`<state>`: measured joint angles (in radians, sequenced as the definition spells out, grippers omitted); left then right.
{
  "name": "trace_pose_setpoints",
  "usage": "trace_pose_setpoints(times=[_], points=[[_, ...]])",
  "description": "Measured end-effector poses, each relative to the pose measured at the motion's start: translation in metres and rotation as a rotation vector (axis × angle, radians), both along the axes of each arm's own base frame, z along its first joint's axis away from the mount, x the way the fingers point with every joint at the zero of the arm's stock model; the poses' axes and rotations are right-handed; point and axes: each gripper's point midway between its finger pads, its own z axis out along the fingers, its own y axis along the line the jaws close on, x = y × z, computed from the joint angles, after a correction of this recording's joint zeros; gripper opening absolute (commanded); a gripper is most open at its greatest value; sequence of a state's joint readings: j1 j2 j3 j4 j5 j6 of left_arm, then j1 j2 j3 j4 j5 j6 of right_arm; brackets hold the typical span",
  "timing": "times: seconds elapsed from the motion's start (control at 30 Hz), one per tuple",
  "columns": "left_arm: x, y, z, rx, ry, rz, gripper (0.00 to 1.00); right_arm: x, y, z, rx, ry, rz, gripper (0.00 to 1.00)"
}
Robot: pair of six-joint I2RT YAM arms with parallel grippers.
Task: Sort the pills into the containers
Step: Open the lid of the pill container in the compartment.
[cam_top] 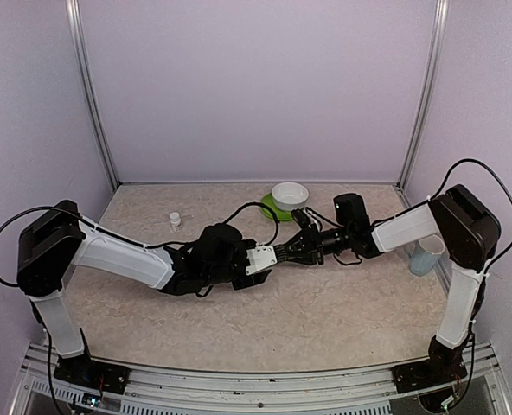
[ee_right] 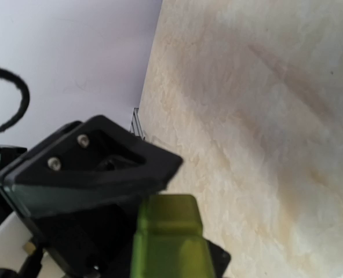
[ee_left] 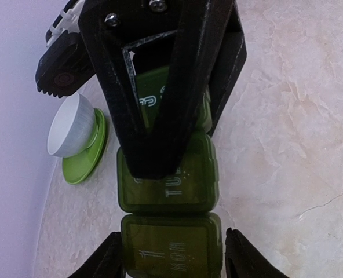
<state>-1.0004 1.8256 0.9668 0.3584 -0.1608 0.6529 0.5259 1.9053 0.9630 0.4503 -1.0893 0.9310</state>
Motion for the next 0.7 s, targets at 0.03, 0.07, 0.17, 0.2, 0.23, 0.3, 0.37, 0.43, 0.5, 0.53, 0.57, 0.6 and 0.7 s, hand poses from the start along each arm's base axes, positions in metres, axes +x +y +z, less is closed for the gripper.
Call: trace_pose_setpoints(times=[0.03,0.07,0.17,0.2,0.23,0.3,0.37,0.43,0.5,0.53,0.57,0.6,0.7], points=[[0.000,0.001,0.000,0.000,-0.001,0.001,0.58,0.000,0.000,0.000,0.000,0.001,0.000,0.22],[0.000,0.001,0.001,-0.004,0.000,0.001,0.58,0.000,0.000,0.000,0.000,0.000,-0.001,0.22],[-0.001,-0.001,0.005,-0.023,0.001,0.000,0.58,0.000,0.000,0.000,-0.001,0.000,-0.001,0.22],[0.000,0.000,0.007,-0.030,0.004,0.002,0.58,0.000,0.000,-0.001,-0.002,0.001,0.000,0.22],[0.000,0.000,0.009,-0.038,0.007,0.002,0.57,0.000,0.000,-0.001,-0.002,0.001,-0.001,0.22],[0.001,-0.001,0.012,-0.054,0.013,0.000,0.50,0.000,0.000,-0.001,-0.002,0.001,-0.001,0.22],[0.000,-0.001,0.013,-0.064,0.026,-0.006,0.36,0.000,0.000,0.000,-0.001,-0.001,-0.001,0.22],[-0.001,-0.001,0.012,-0.067,0.038,-0.012,0.28,0.001,0.000,0.001,0.002,-0.006,-0.002,0.22],[-0.002,-0.001,0.011,-0.063,0.038,-0.017,0.25,0.001,0.000,0.001,0.002,-0.004,-0.002,0.22],[-0.002,-0.001,0.011,-0.062,0.038,-0.020,0.25,0.001,0.000,0.001,0.002,-0.002,-0.002,0.22],[-0.002,-0.001,0.011,-0.062,0.039,-0.023,0.26,0.001,0.000,0.001,0.001,0.001,-0.003,0.22],[-0.002,-0.002,0.011,-0.063,0.041,-0.024,0.35,0.001,0.000,0.001,0.001,0.002,-0.003,0.22],[-0.002,-0.002,0.011,-0.069,0.046,-0.023,0.53,0.001,0.000,0.001,0.002,0.002,-0.002,0.22]])
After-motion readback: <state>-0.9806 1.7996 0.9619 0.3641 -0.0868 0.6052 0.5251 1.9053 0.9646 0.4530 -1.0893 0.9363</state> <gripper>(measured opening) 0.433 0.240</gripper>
